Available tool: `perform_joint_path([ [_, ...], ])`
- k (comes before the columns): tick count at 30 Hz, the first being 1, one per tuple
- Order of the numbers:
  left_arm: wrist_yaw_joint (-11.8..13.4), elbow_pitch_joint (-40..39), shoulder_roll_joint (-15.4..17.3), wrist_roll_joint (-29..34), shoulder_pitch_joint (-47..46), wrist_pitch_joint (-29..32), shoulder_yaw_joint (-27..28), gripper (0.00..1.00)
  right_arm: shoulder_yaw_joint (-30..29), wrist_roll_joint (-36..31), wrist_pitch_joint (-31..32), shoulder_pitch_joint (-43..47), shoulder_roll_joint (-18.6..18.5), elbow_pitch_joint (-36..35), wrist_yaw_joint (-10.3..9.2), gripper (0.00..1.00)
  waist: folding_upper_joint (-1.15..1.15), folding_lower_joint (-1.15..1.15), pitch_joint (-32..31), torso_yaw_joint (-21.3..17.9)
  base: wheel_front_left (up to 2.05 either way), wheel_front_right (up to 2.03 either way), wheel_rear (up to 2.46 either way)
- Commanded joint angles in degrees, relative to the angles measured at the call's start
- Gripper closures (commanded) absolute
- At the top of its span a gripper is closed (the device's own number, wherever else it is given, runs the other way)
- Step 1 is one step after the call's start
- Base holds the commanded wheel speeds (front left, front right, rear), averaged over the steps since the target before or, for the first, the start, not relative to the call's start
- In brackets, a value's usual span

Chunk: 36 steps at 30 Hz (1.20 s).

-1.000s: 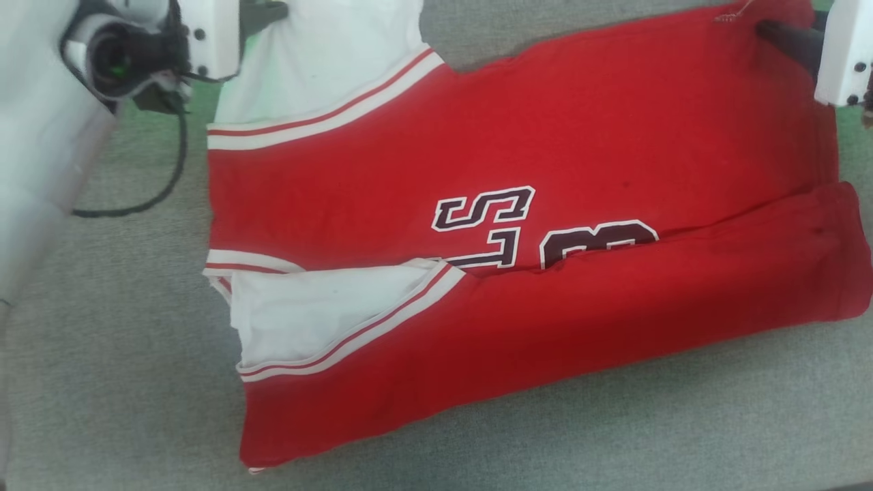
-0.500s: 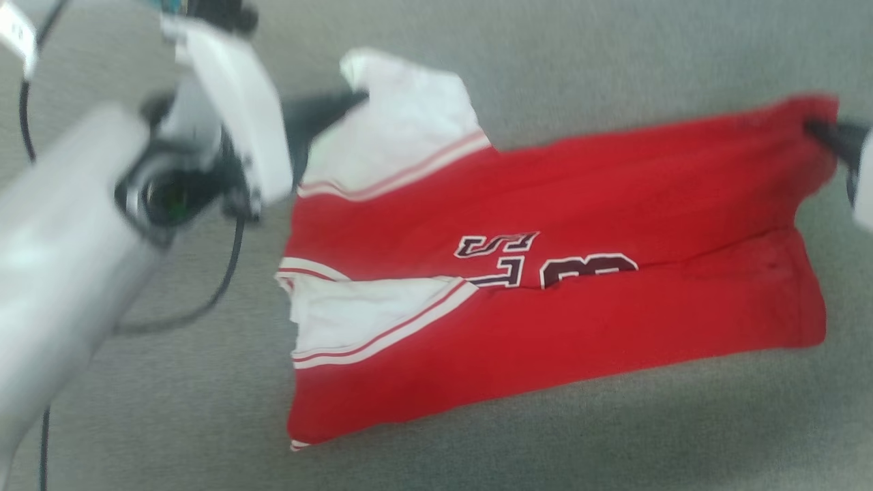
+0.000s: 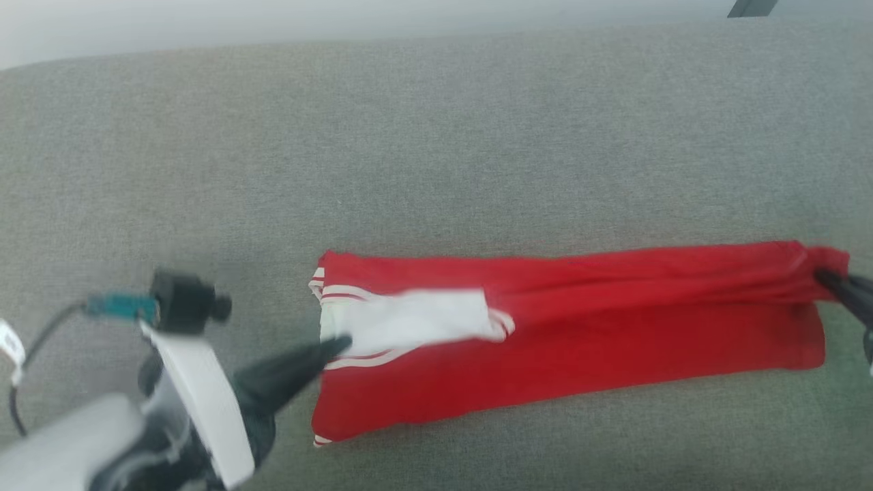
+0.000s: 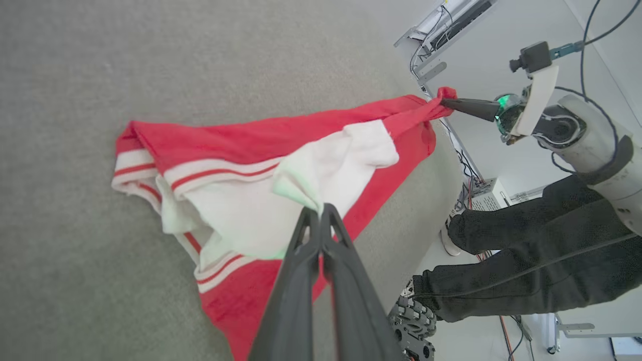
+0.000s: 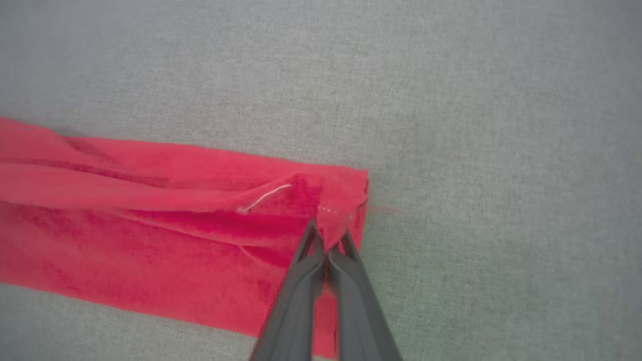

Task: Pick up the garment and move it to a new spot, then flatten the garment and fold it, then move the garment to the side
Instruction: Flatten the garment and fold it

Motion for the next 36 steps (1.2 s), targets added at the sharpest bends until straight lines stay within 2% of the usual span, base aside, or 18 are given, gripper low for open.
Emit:
perform_joint_path([
  [1, 0.0, 0.3, 0.1, 1.7, 1.1, -0.5, -0.9, 1.0, -0.8, 0.0, -0.7, 1.2, 0.8, -0.1, -0.02, 1.0, 0.0, 0.0, 0.3, 0.2, 0.0, 0.0, 0.0],
  [5, 0.0, 4.1, -2.9, 3.4, 3.2, -2.0, -3.4, 1.0, -2.8, -0.4, -1.7, 3.0, 3.5, 0.4, -0.01, 1.0, 0.0, 0.0, 1.4, 0.3, 0.0, 0.0, 0.0],
  [12, 0.0, 14.7, -9.1, 7.2, 1.7, -5.2, -5.9, 1.0, -2.6, -3.3, -1.9, 1.7, 8.2, 4.3, 0.0, 1.0, 0.0, 0.0, 3.0, -0.1, 0.0, 0.0, 0.0],
  [13, 0.0, 15.8, -9.5, 7.6, 1.6, -6.0, -6.0, 1.0, -2.6, -3.7, -1.9, 1.4, 8.5, 4.7, -0.01, 0.84, 0.0, 0.0, 3.1, -0.2, 0.0, 0.0, 0.0],
  [14, 0.0, 17.1, -9.9, 7.9, 1.6, -6.9, -6.1, 1.0, -2.6, -4.1, -2.0, 1.3, 8.8, 5.0, -0.01, 0.84, 0.0, 0.0, 3.1, -0.3, 0.0, 0.0, 0.0],
  [15, 0.1, 18.1, -10.3, 8.5, 1.6, -7.9, -6.2, 0.82, -2.8, -4.3, -2.0, 1.3, 9.1, 5.2, -0.01, 0.0, 0.0, 0.0, 3.1, -0.4, 0.0, 0.0, 0.0],
  [16, 0.1, 18.9, -10.7, 8.8, 1.8, -8.9, -6.3, 0.62, -3.0, -4.4, -2.0, 1.4, 9.3, 5.2, -0.01, 0.0, 0.0, 0.0, 2.9, -0.4, 0.0, 0.0, 0.0],
  [18, 0.1, 19.9, -11.3, 9.0, 2.4, -10.9, -6.2, 0.0, -3.7, -3.9, -1.9, 1.9, 9.2, 4.6, -0.01, 0.0, 0.0, 0.0, 2.5, -0.2, 0.0, 0.0, 0.0],
  [24, 0.1, 22.0, -12.8, 10.6, 4.0, -14.0, -5.4, 0.0, -7.7, -1.2, -1.1, 4.3, 7.5, 3.1, -0.01, 0.0, 0.0, 0.0, 1.1, 1.2, 0.0, 0.0, 0.0],
  [28, 0.2, 21.9, -14.7, 11.6, 6.0, -15.1, -1.9, 0.0, -10.9, -0.2, -0.1, 4.7, 7.2, 4.5, 0.0, 0.0, 0.0, 0.0, 0.5, 2.8, 0.0, 0.0, 0.0],
  [32, 0.1, 22.4, -18.6, 14.3, 9.1, -15.2, 5.9, 0.0, -11.8, 0.0, 3.2, 4.5, 8.7, 8.5, 0.0, 0.0, 0.0, 0.0, 0.0, 5.5, 0.0, 0.0, 0.0],
  [36, 0.1, 23.9, -23.3, 21.0, 12.8, -15.2, 15.5, 0.0, -11.6, 0.2, 6.7, 5.0, 9.8, 11.5, 0.0, 0.0, 0.0, 0.0, -0.4, 8.1, 0.0, 0.0, 0.0],
])
